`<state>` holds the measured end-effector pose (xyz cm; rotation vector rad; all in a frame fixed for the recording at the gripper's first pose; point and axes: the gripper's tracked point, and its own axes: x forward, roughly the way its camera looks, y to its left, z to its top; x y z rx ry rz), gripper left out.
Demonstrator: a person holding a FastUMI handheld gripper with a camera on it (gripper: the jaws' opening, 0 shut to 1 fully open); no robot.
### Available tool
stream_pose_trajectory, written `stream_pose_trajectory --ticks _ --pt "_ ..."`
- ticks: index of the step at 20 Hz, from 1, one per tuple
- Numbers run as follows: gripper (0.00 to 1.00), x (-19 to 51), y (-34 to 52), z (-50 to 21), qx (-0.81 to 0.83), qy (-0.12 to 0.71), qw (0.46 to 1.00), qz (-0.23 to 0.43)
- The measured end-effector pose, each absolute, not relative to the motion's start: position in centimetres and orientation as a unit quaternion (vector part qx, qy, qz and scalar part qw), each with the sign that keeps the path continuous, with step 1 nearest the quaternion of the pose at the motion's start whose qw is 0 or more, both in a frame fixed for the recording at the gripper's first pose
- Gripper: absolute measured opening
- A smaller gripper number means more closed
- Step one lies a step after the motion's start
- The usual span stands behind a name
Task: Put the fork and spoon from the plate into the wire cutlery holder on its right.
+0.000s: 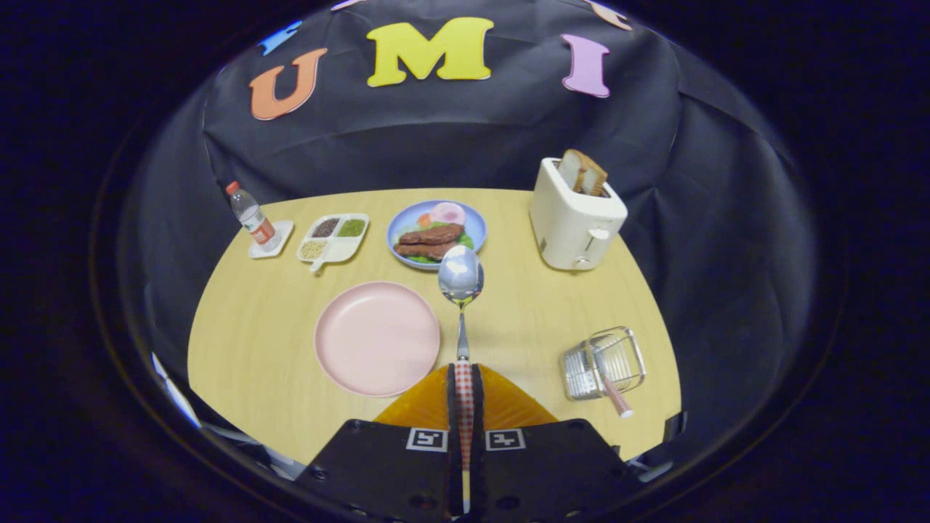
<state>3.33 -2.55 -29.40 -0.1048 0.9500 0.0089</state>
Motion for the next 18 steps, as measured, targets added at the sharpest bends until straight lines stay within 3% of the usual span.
stream_pose_trajectory --ticks 18 --pt "0.04 -0.5 -18.9 -30.7 -0.049 0.590 0.806 -0.014"
